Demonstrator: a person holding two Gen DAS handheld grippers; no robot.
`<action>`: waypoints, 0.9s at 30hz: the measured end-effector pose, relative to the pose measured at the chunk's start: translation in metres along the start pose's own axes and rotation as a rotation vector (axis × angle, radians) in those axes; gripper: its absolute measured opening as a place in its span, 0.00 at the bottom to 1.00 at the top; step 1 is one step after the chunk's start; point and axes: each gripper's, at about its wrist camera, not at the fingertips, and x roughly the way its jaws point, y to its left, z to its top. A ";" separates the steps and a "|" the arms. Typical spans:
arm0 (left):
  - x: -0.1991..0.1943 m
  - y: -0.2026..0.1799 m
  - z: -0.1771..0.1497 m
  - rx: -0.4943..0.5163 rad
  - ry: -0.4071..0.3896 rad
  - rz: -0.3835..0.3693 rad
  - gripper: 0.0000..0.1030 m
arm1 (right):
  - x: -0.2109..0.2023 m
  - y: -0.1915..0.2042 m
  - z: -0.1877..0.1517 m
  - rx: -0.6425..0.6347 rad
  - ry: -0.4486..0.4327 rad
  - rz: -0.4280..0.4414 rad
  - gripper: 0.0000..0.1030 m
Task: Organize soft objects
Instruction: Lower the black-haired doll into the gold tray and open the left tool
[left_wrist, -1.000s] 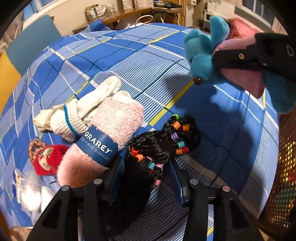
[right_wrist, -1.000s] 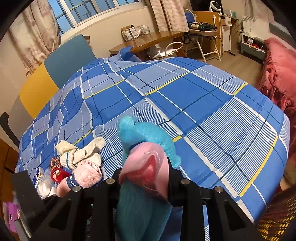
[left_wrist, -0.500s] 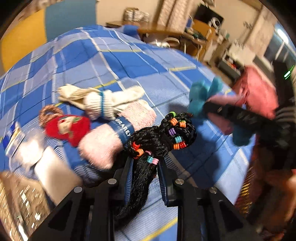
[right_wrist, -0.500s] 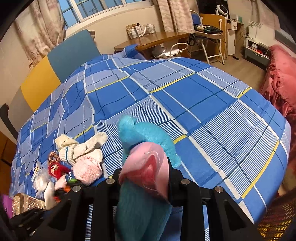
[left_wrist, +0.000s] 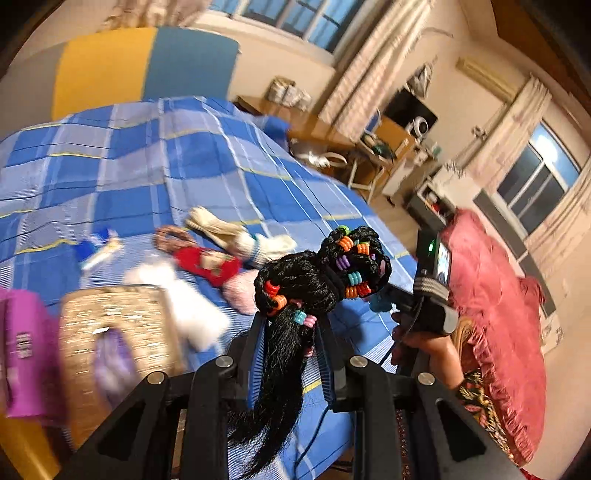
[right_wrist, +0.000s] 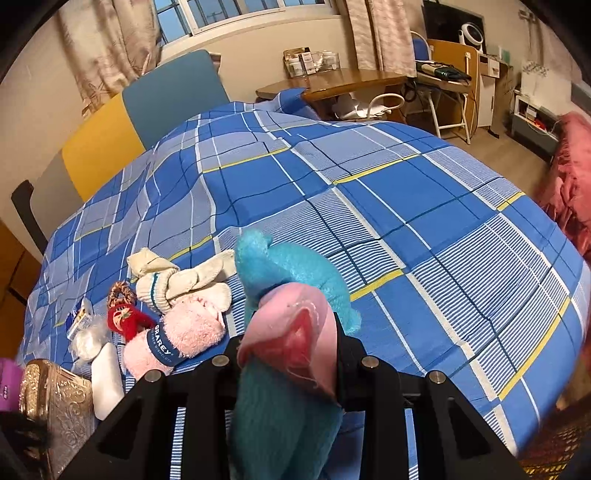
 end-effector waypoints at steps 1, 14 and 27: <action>-0.012 0.007 -0.001 -0.011 -0.016 0.006 0.24 | 0.000 0.001 -0.001 -0.006 0.000 -0.003 0.31; -0.138 0.162 -0.030 -0.262 -0.186 0.200 0.24 | -0.010 0.015 -0.003 -0.066 -0.069 0.007 0.31; -0.138 0.339 -0.093 -0.542 -0.087 0.467 0.24 | -0.043 0.051 -0.026 -0.159 -0.204 0.007 0.31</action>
